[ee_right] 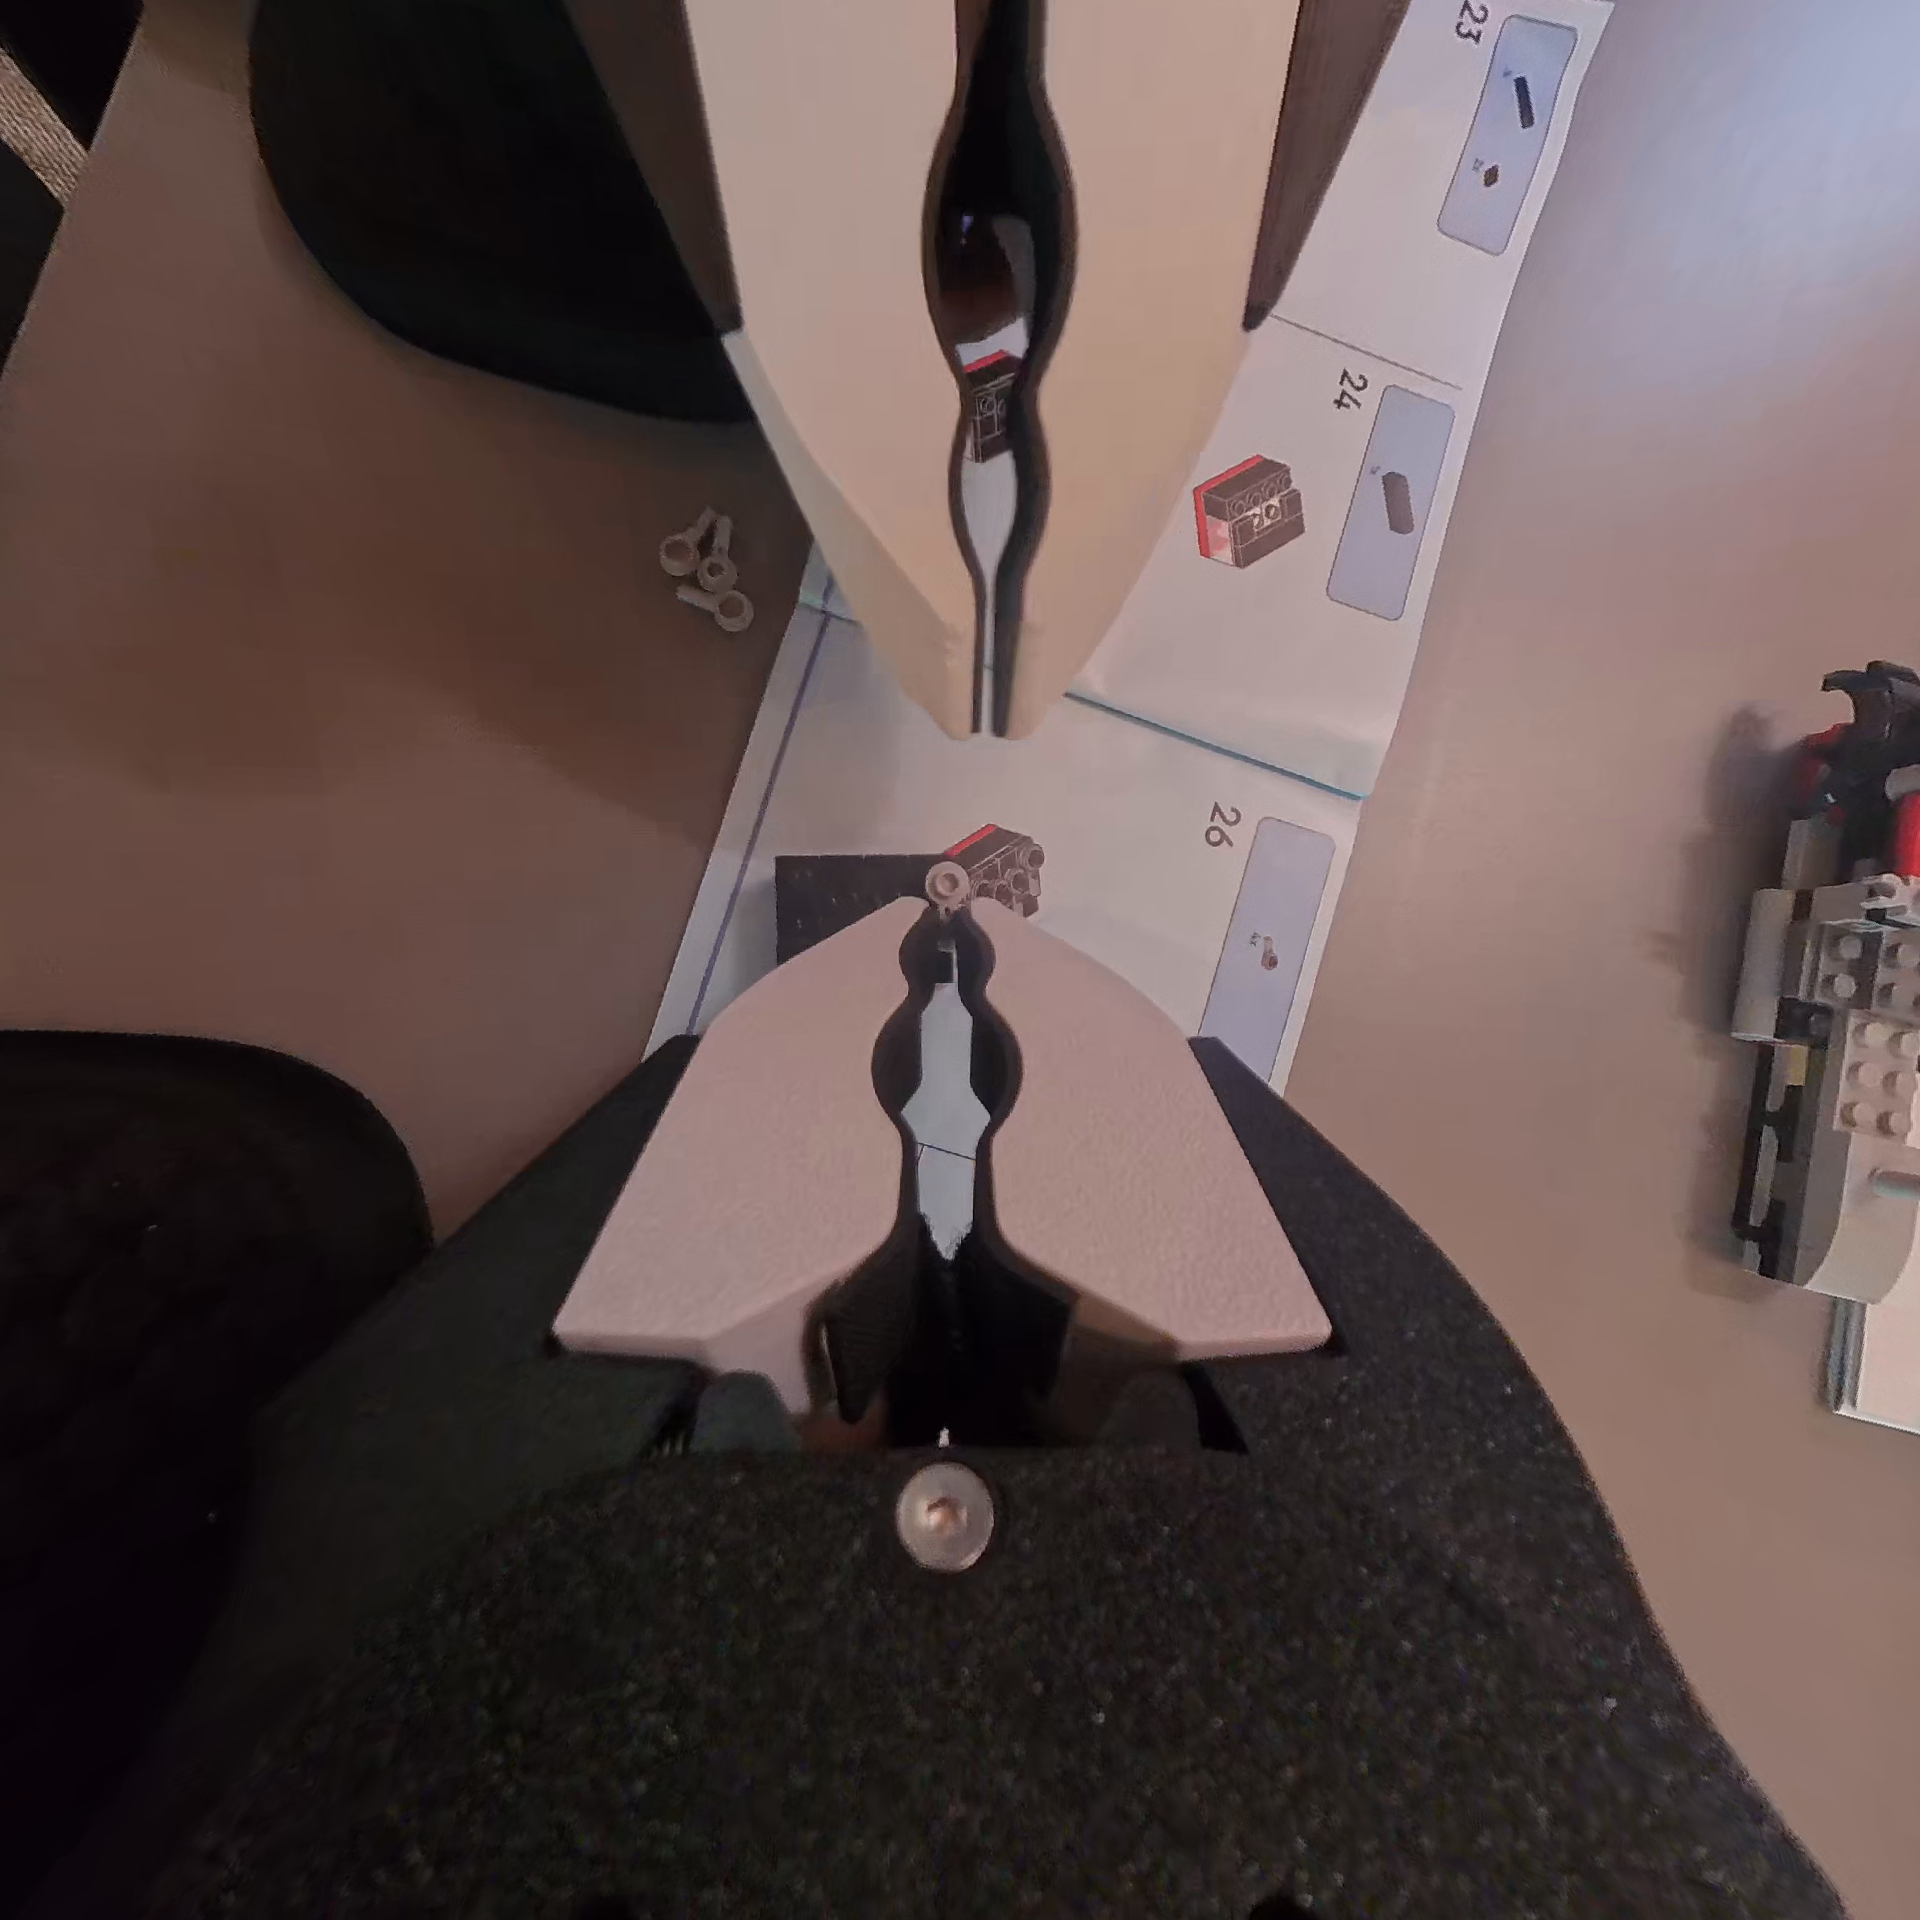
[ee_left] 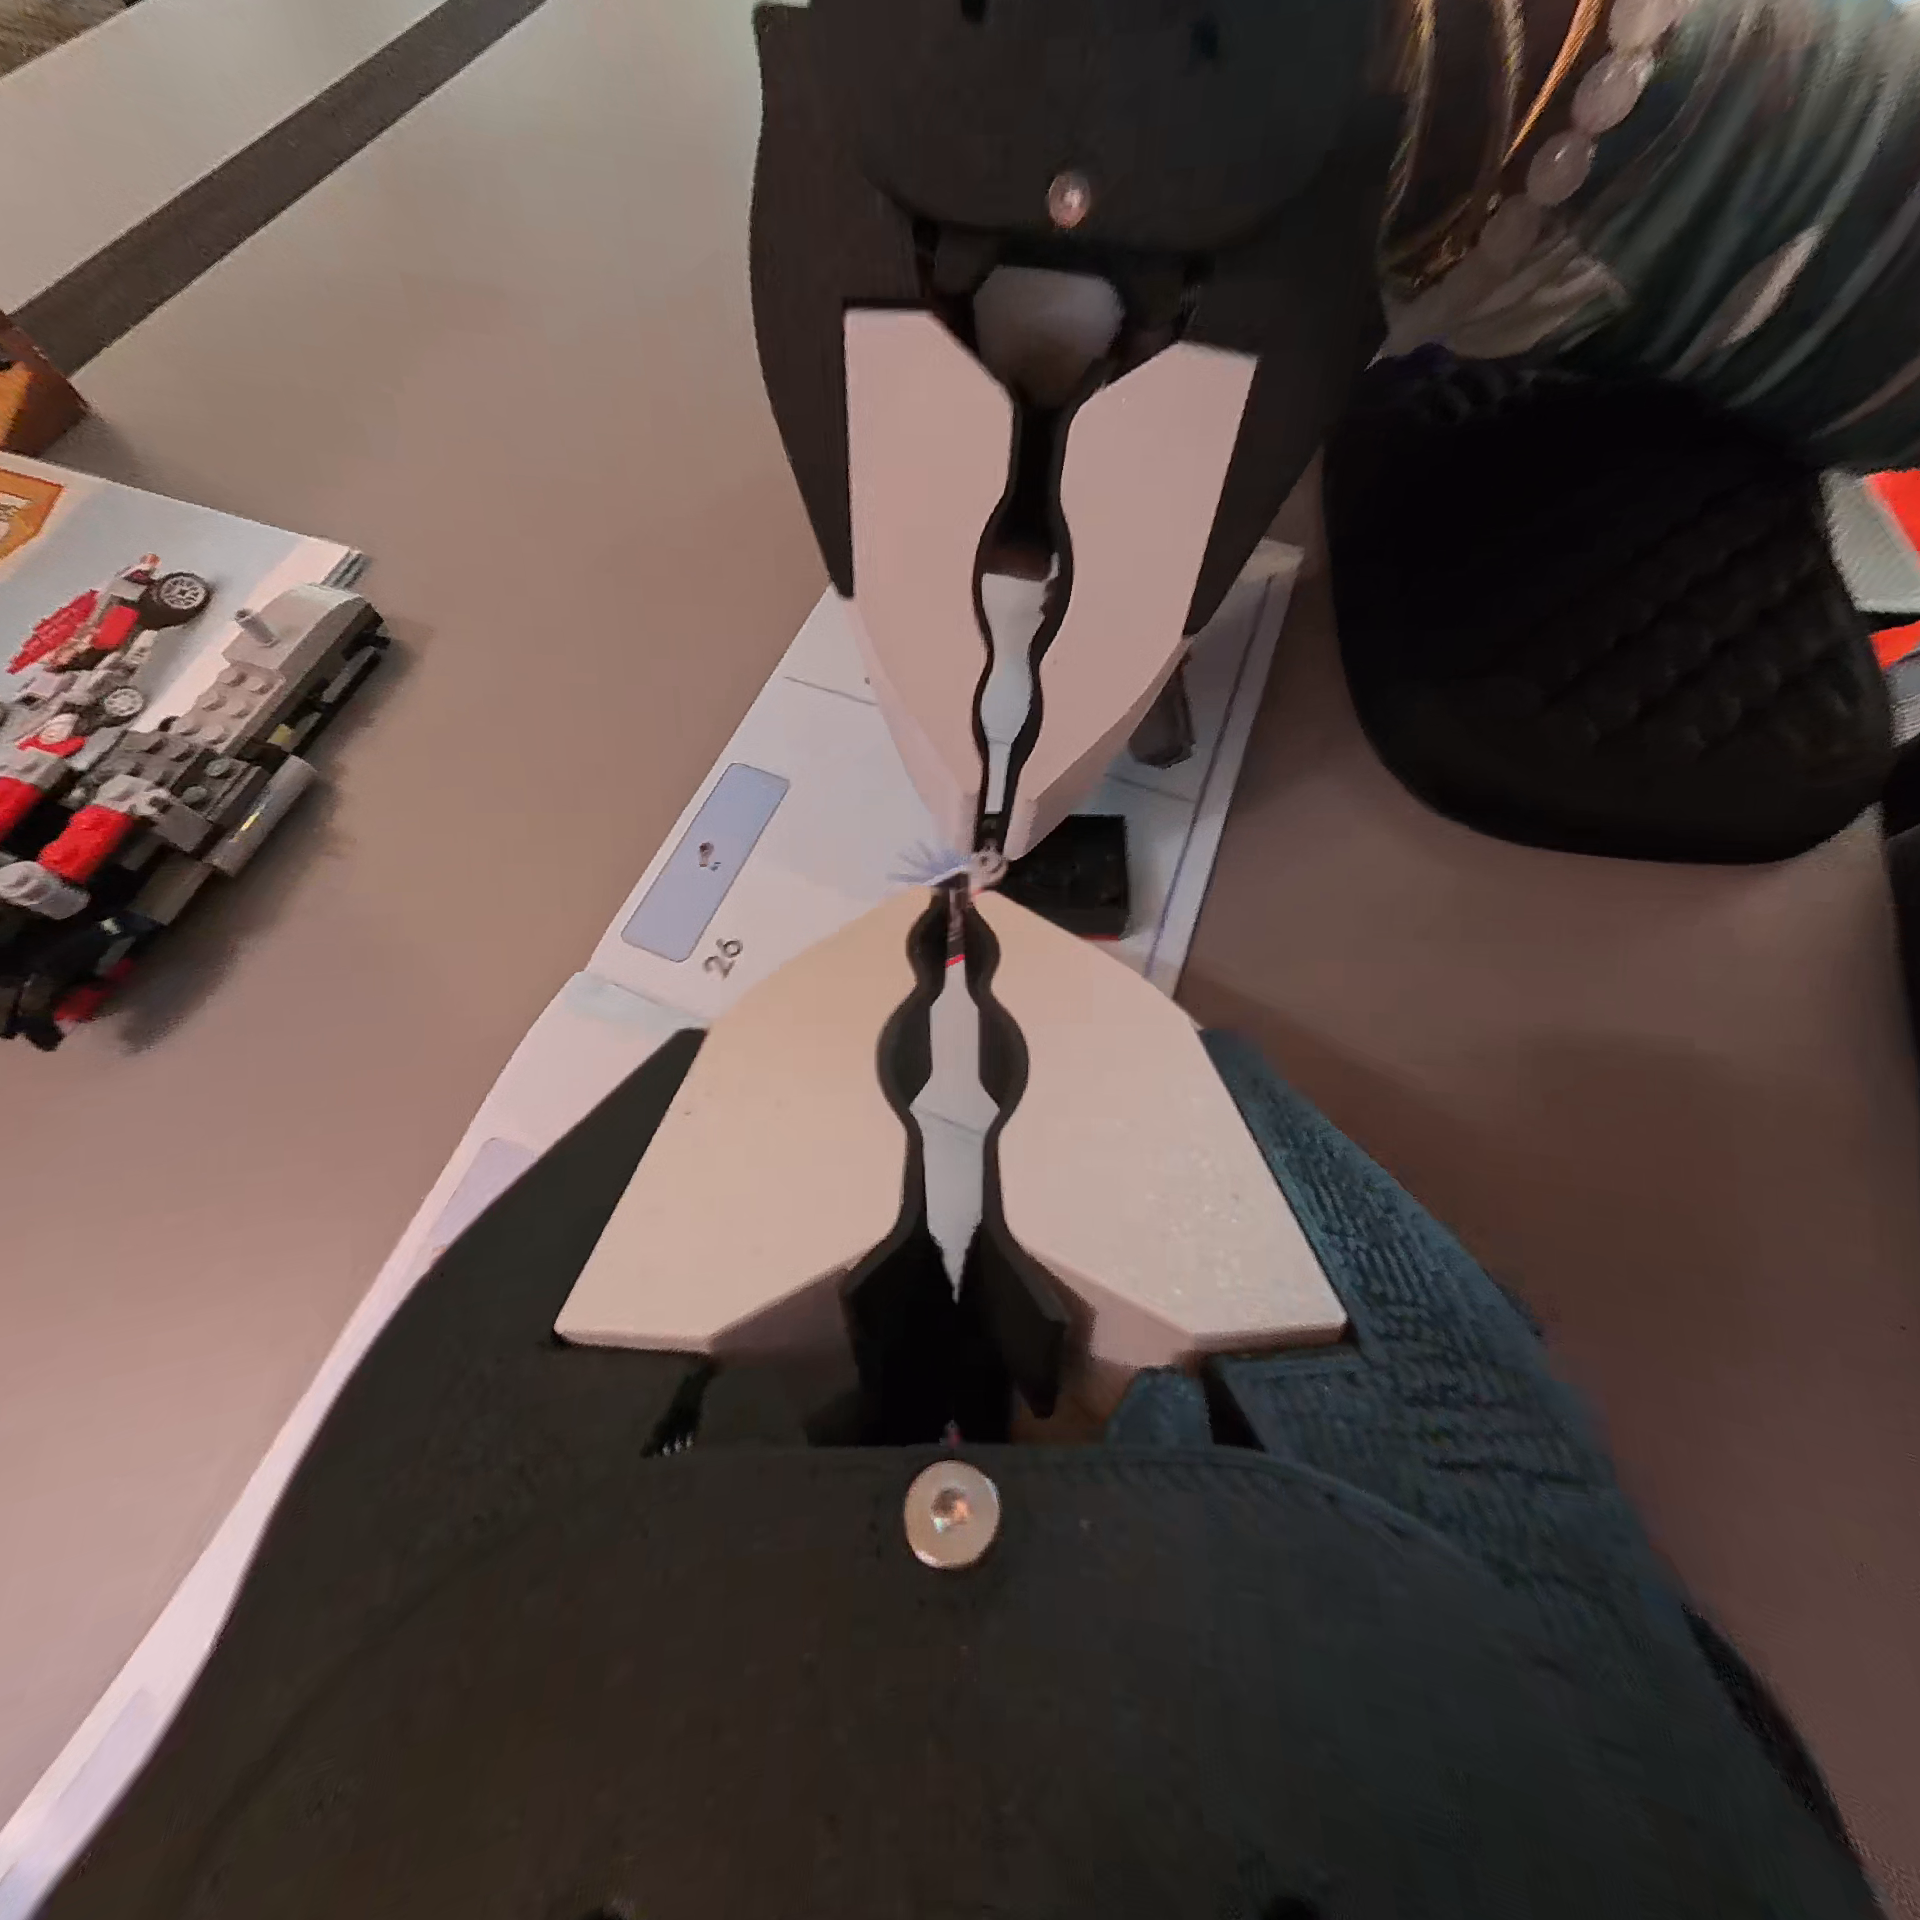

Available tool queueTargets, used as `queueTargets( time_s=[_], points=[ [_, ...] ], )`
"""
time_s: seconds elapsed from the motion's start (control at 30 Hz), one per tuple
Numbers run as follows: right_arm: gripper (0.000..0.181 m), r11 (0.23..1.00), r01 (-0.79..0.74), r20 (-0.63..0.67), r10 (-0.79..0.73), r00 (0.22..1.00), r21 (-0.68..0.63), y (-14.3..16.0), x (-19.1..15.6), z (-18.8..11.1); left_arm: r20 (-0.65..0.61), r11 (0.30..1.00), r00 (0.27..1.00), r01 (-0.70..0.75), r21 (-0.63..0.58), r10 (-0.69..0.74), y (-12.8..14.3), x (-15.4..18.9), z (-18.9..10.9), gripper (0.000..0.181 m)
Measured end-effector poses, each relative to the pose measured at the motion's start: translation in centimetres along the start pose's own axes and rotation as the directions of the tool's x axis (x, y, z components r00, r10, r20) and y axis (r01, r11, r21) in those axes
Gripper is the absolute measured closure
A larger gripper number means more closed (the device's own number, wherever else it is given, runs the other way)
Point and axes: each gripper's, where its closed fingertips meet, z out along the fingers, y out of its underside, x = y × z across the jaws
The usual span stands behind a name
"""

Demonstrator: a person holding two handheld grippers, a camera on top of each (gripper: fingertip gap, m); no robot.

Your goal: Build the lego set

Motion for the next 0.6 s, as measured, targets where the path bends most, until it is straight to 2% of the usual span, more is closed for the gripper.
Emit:
queueTargets(
  time_s=[0.07, 0.13, 0.3, 0.5, 0.6],
  points=[
    [0.178, 1.000, -0.006, -0.007, 0.006, 1.000, 0.003, 0.1, 0.1, -0.1, 0.032, 0.999, 0.999, -0.014, -0.037, 0.015, 0.7, -0.6, 0.1, 0.164],
    [0.178, 1.000, -0.015, -0.008, 0.015, 1.000, 0.007, 0.2, 0.1, -0.2, 0.014, 0.999, 1.000, -0.004, -0.048, 0.004, 1.0, -0.5, 0.1, 0.158],
    [0.178, 1.000, -0.017, -0.001, 0.017, 1.000, 0.006, 0.1, 0.0, -0.2, -0.050, 1.000, 0.999, 0.017, 0.026, -0.015, 0.3, -0.1, -0.5, 0.169],
    [0.178, 1.000, 0.000, -0.002, 0.000, 1.000, 0.000, -0.1, -0.1, -0.2, -0.045, 0.994, 0.998, -0.055, -0.096, 0.051, 1.7, 0.4, 0.8, 0.169],
    [0.178, 1.000, 0.003, -0.001, -0.003, 1.000, -0.004, -0.2, -0.1, -0.2, -0.052, 0.991, 0.996, -0.081, -0.106, 0.076, 1.7, 0.6, 1.3, 0.170]
  ],
)
